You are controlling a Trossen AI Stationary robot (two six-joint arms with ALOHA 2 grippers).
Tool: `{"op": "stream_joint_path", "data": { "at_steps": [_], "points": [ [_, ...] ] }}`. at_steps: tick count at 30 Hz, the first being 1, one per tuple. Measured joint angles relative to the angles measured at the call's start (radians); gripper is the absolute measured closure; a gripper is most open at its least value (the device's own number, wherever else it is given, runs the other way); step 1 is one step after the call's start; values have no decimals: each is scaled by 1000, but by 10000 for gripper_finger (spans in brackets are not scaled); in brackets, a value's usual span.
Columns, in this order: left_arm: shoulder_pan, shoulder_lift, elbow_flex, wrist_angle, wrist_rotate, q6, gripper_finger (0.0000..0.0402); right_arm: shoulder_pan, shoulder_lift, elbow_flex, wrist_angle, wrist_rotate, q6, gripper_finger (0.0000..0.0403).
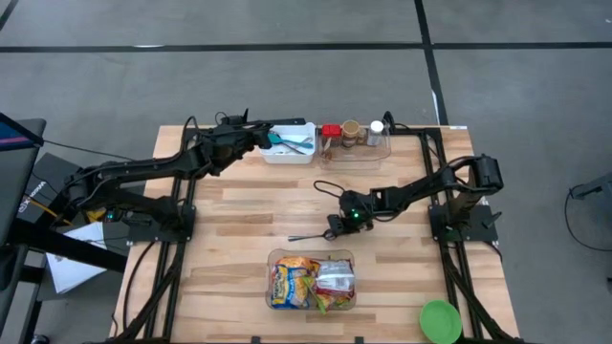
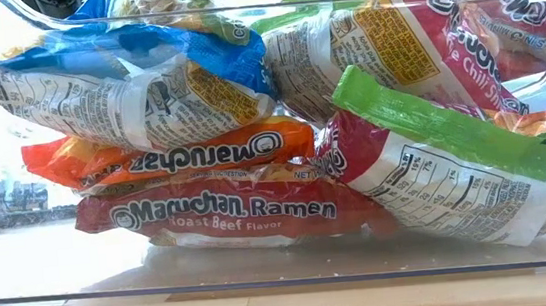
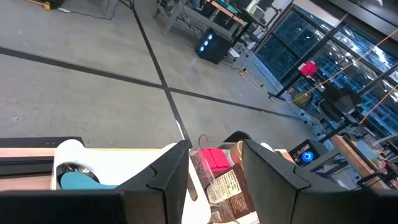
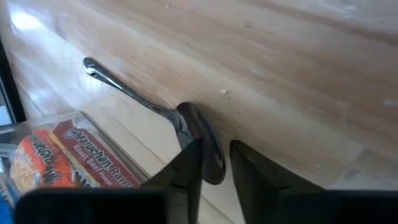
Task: Pick & Place Food Item
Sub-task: Put the blue spoon into the white bin
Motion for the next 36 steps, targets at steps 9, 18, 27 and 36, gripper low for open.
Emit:
{"op": "stream_joint_path", "data": {
  "at_steps": [9, 18, 27, 36],
  "points": [
    [0, 0, 0, -3, 0, 0, 257, -2, 0, 0, 5, 11, -47, 393],
    [0, 0, 0, -11, 0, 0, 257, -4, -30, -2, 52, 36, -46, 402],
    [0, 0, 0, -58, 0, 0, 257, -52, -175, -4, -34, 71, -94, 403],
    [3, -89, -1, -153, -140, 0, 257, -125, -371, -3, -62, 86, -137, 403]
  ]
}}
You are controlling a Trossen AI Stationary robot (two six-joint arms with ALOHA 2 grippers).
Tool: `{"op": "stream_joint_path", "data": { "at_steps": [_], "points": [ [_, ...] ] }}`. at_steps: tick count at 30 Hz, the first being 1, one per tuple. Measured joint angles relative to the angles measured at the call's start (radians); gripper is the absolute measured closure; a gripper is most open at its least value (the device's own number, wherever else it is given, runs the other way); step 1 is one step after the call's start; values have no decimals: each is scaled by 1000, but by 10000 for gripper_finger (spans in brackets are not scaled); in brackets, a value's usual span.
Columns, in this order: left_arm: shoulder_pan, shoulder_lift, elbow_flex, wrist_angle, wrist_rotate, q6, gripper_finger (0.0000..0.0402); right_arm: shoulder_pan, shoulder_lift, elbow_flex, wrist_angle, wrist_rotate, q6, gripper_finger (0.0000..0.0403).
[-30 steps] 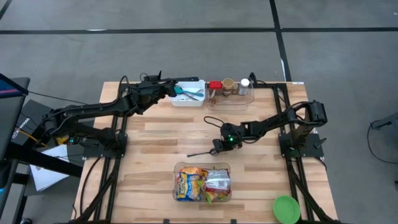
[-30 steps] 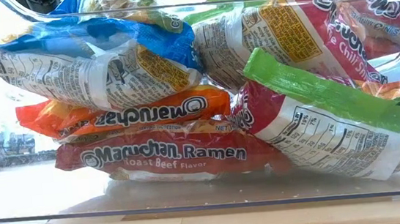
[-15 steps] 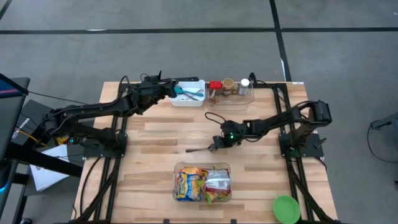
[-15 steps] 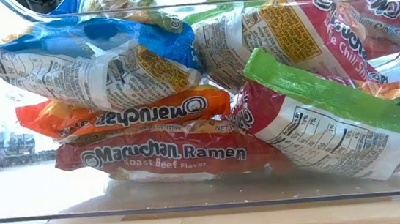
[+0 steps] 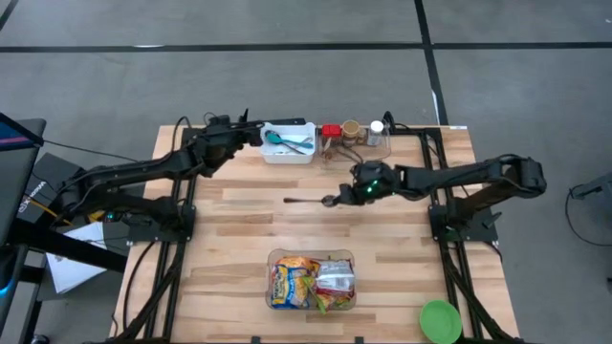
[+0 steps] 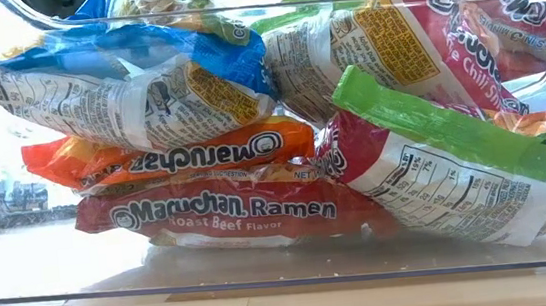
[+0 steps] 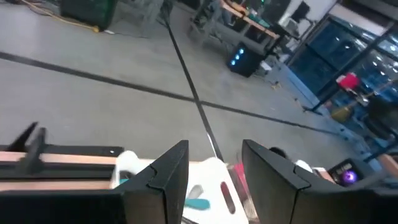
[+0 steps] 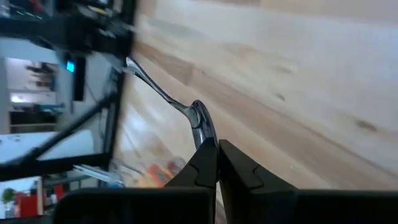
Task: Pick & Place Food Item
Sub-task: Put the blue spoon into the white bin
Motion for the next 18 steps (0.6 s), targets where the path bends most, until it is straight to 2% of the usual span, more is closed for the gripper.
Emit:
{"op": "stream_joint_path", "data": {
  "at_steps": [7, 13, 18],
  "points": [
    [8, -96, 0, -108, -37, 0, 257, -121, -36, 80, -20, -41, -81, 403],
    [7, -130, 0, -134, -49, 0, 257, -216, 65, 255, -33, -110, -152, 403],
    [7, -135, 0, -135, -49, -3, 257, -248, 157, 411, -120, -95, -139, 403]
  ]
}}
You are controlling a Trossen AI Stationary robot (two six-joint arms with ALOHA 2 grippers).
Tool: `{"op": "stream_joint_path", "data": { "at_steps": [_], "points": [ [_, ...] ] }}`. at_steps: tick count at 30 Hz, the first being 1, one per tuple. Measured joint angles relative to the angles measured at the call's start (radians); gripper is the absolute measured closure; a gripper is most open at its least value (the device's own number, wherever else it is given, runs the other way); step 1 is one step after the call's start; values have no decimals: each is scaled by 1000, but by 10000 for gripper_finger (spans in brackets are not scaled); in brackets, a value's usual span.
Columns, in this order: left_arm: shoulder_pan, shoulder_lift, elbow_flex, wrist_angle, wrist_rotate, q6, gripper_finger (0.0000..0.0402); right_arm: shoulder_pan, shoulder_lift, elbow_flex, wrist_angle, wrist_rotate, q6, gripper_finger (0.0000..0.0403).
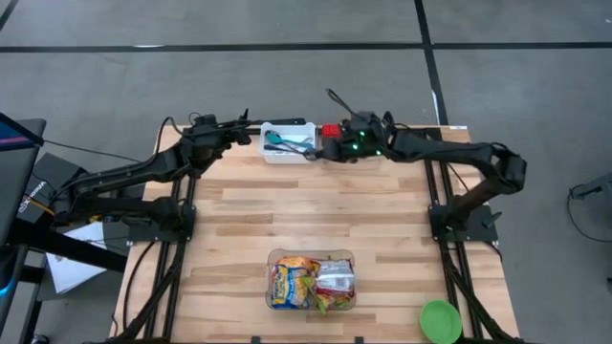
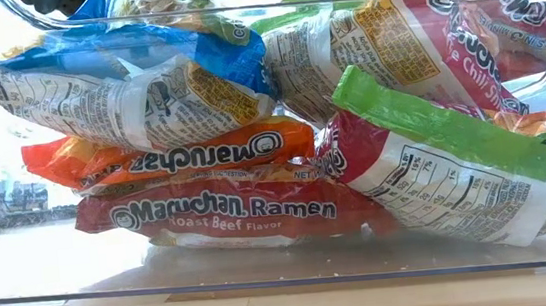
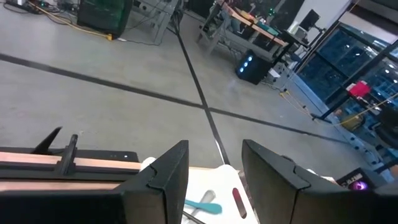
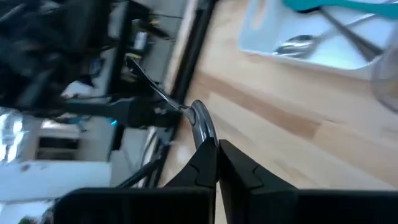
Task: Pick & Place Food Item
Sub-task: Put the blue spoon into the white bin
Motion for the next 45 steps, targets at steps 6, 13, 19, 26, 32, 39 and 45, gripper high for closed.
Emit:
{"op": "stream_joint_path", "data": {
  "at_steps": [6, 13, 19, 26, 32, 39, 45],
  "points": [
    [1, -10, 0, -7, -12, 1, 257, -38, 85, 136, -82, 39, 2, 403],
    [3, -81, 0, -56, -59, 3, 257, -62, 199, 345, -238, 87, -72, 403],
    [4, -160, 0, -118, -87, 2, 257, -85, 325, 512, -330, 91, -84, 403],
    [4, -216, 0, -134, -92, 2, 257, -109, 466, 721, -505, 96, -137, 403],
    [4, -222, 0, -143, -91, 2, 257, -116, 547, 849, -656, 143, -189, 403],
    [4, -222, 0, -146, -90, 3, 257, -125, 558, 864, -764, 191, -224, 403],
    [4, -222, 0, -160, -89, 3, 257, -100, 559, 863, -820, 274, -258, 403]
  ]
}}
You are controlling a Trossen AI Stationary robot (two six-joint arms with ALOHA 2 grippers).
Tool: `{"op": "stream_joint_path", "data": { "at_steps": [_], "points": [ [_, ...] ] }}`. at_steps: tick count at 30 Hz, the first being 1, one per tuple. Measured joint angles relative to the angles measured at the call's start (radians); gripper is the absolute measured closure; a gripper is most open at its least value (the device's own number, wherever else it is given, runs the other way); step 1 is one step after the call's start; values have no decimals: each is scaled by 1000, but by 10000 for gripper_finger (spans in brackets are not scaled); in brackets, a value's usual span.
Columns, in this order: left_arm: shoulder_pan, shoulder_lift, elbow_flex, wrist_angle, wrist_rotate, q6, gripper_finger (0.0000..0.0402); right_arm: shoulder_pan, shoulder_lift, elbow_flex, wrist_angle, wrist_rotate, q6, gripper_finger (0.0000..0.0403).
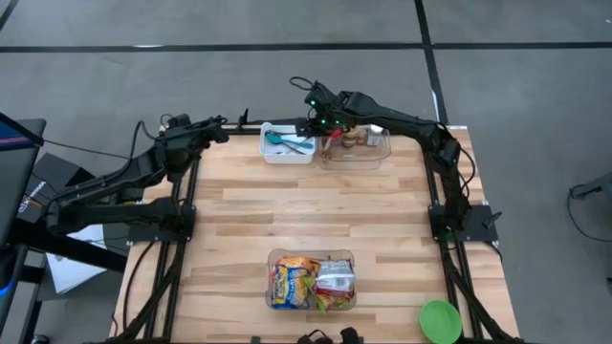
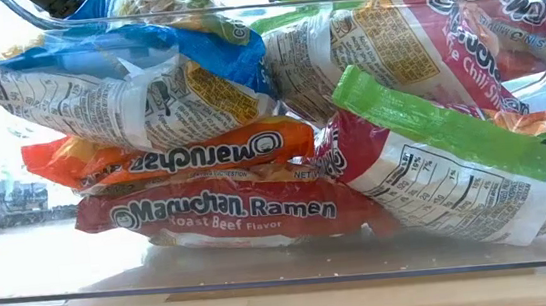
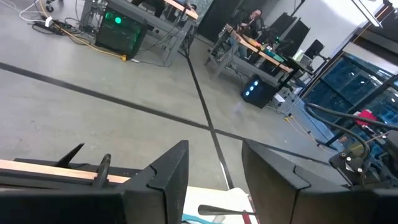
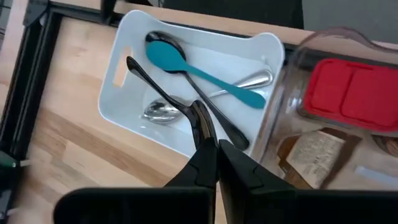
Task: Pick & Place Food Item
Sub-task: Put the blue spoon into the white bin
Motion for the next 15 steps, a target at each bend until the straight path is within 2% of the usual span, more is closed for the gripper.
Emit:
{"op": "stream_joint_path", "data": {
  "at_steps": [15],
  "points": [
    [0, 0, 0, 0, 12, 0, 257, 85, 0, 0, -21, 203, -99, 403]
  ]
}}
